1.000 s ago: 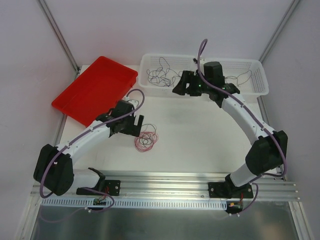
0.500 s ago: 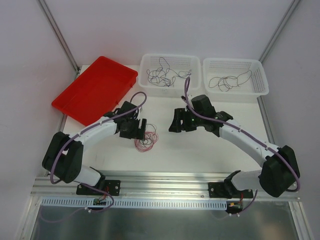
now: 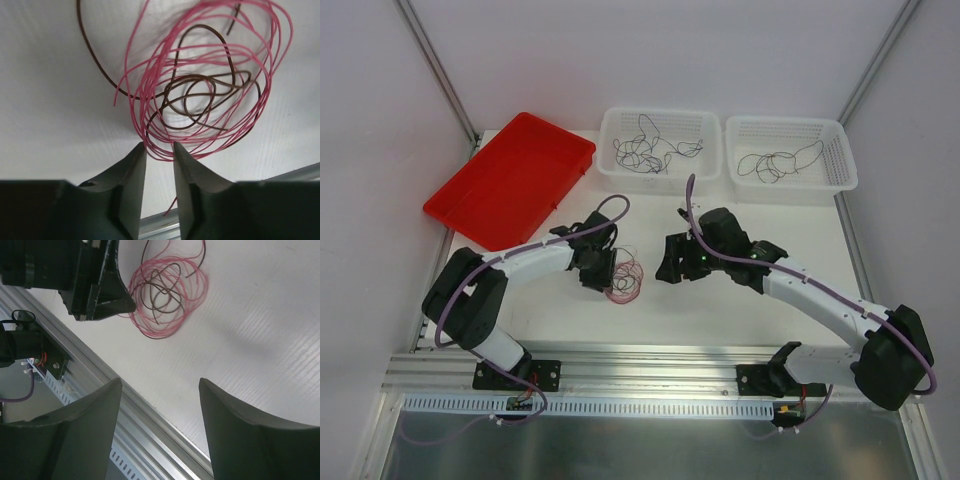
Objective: Untangle the cables
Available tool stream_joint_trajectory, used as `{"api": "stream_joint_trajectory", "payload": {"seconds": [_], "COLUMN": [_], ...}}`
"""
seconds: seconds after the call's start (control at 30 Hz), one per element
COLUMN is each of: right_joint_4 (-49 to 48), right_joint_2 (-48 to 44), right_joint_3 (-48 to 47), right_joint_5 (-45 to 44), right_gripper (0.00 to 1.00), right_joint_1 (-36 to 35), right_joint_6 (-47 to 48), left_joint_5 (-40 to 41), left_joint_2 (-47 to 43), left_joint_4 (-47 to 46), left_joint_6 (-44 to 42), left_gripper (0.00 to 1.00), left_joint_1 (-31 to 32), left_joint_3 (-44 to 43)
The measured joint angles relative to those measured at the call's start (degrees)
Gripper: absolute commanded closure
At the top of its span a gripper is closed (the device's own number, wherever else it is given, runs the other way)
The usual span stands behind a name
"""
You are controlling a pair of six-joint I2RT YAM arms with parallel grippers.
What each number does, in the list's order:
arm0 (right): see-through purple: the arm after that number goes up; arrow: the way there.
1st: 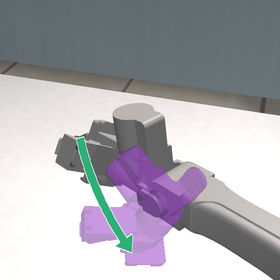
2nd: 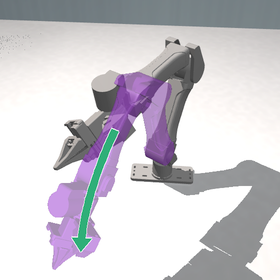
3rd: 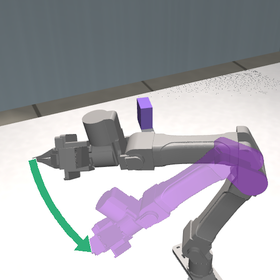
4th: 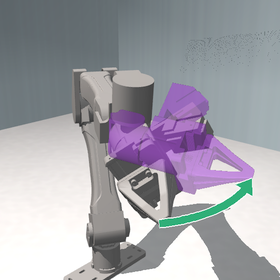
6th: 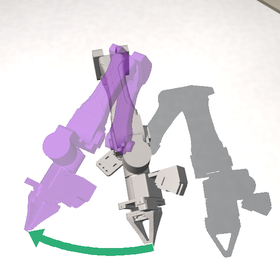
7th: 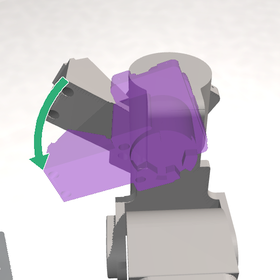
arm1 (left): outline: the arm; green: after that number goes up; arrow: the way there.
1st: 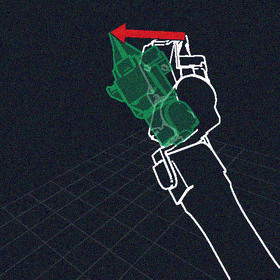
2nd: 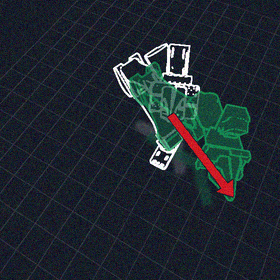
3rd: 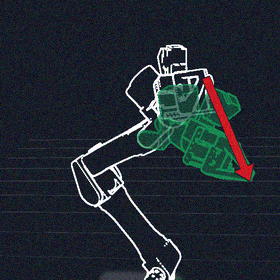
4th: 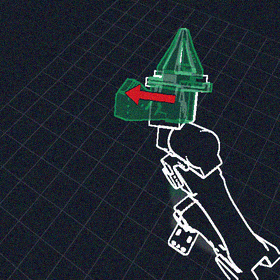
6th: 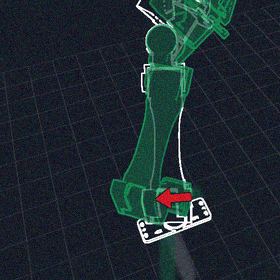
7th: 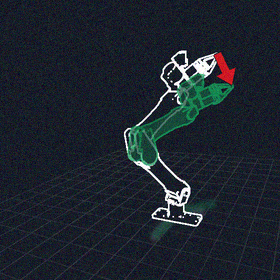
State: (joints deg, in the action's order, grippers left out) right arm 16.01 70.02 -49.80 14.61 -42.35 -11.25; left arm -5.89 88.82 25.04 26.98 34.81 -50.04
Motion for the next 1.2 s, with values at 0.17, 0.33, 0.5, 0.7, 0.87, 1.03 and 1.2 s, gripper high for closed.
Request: {"api": "stream_joint_trajectory", "payload": {"seconds": [0.17,0.33,0.5,0.7,0.87,1.03,1.2], "right_joint_4": [-1.6,-3.9,-5.9,-9.6,-12.7,-14.6,-15.7], "right_joint_2": [0.3,3.8,11.0,17.8,21.9,24.8,26.6], "right_joint_3": [0.0,0.0,-0.7,-2.4,-2.6,-2.6,-2.6], "right_joint_5": [-0.1,0.1,1.4,4.3,6.3,6.4,6.4], "right_gripper": [0.38,0.43,0.52,0.59,0.61,0.64,0.73], "right_joint_1": [-0.8,-0.8,-0.8,-0.8,-0.8,-0.8,-0.8], "right_joint_6": [0.9,1.7,3.1,3.3,2.4,1.6,1.0], "left_joint_5": [0.2,0.4,1.5,1.9,1.9,2.0,2.0], "left_joint_2": [0.9,0.9,0.6,-0.2,-0.2,-0.2,-0.2], "left_joint_4": [0.0,0.0,0.1,0.1,0.1,0.1,0.1], "left_joint_6": [0.9,0.6,0.1,-0.1,-0.2,-0.2,-0.2], "left_gripper": [0.9,0.96,0.99,1.0,1.0,1.0,1.0], "left_joint_1": [5.3,8.3,8.7,8.7,8.7,8.7,8.7], "left_joint_3": [-2.4,-3.7,-3.7,-3.4,-3.4,-3.4,-3.4]}}
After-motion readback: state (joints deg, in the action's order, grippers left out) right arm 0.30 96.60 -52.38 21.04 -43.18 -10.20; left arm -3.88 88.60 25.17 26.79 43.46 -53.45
